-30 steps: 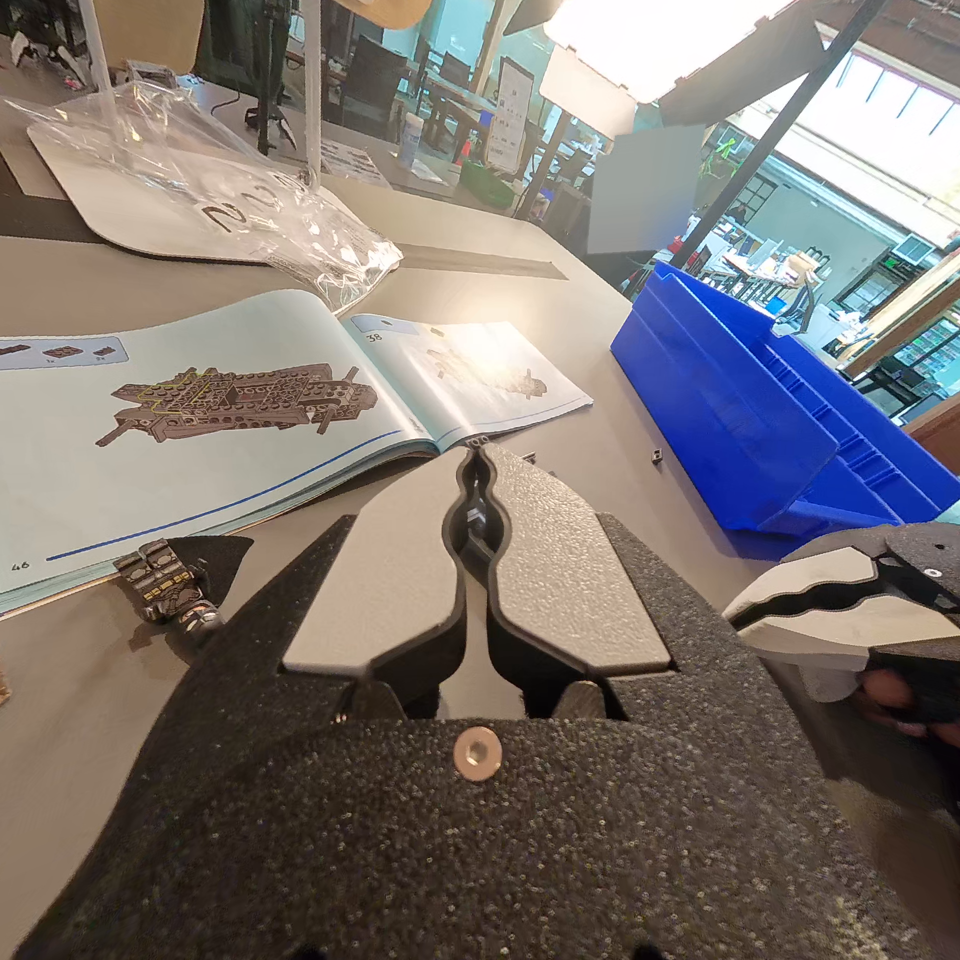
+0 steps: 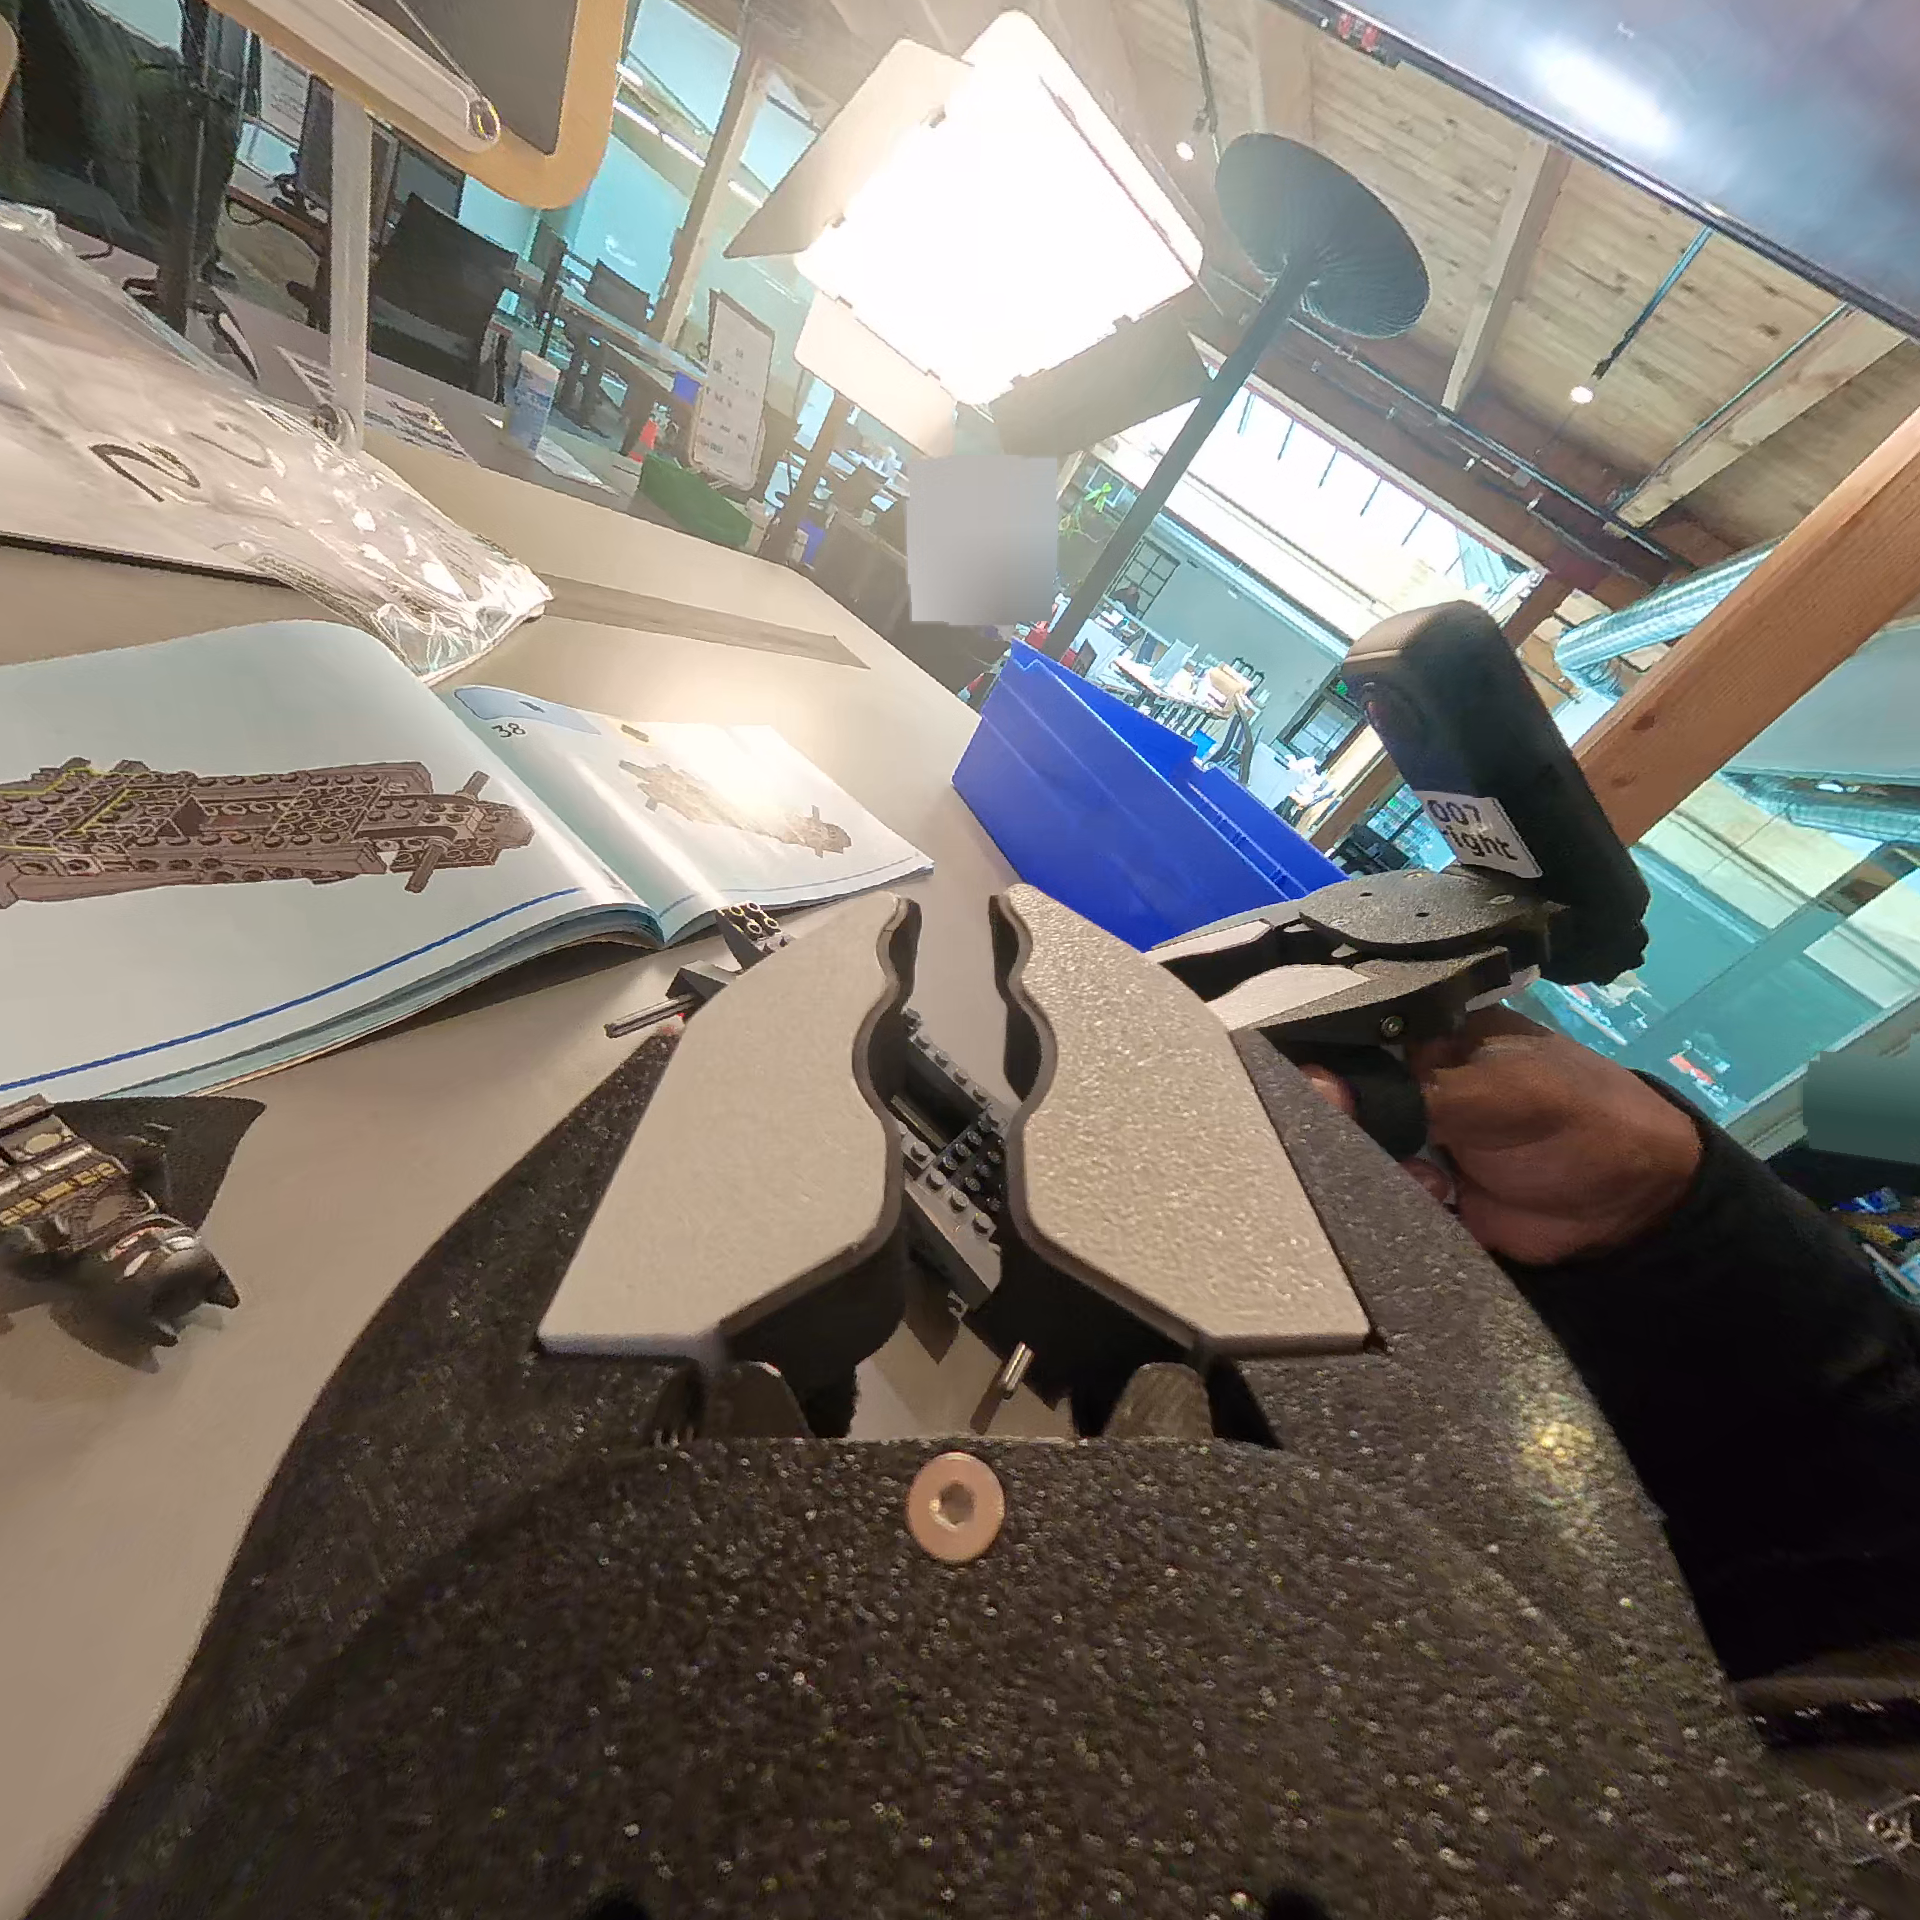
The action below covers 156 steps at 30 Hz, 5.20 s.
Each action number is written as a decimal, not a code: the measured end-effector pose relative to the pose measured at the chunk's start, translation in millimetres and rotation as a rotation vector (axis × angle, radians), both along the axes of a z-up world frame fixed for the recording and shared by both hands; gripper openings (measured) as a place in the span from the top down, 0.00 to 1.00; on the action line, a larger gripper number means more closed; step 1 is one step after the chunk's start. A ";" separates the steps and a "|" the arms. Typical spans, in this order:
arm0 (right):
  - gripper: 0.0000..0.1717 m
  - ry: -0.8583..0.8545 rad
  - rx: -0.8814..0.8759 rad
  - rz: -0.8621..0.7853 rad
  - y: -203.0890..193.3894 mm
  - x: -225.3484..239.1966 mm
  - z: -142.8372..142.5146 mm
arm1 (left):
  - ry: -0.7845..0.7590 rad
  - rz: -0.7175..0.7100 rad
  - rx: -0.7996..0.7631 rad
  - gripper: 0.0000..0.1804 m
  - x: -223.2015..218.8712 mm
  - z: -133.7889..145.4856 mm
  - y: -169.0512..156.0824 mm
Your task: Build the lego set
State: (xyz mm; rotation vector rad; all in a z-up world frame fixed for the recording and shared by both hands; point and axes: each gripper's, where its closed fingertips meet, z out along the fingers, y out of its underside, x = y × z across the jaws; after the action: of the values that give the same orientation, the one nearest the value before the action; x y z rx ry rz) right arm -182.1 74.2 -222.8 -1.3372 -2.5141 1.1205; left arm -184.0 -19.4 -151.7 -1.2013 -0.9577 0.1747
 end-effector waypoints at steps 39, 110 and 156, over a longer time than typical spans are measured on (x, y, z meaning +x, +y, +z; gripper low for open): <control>0.91 -0.043 0.068 -0.044 4.3 -14.5 -26.8 | -0.003 -0.102 0.056 0.93 17.5 2.0 6.2; 0.84 0.378 -0.341 0.017 -24.0 47.6 120.7 | 0.025 0.004 -0.063 0.80 45.5 28.0 49.7; 0.91 0.477 -0.439 0.125 -34.4 58.8 145.3 | 0.241 0.043 -0.250 0.80 64.4 44.6 62.2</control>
State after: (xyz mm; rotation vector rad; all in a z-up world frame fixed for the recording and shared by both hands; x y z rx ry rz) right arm -123.3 39.8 -77.5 -0.8378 -2.0968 1.8407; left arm -119.5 42.8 -107.2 -1.3535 -0.7651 0.4739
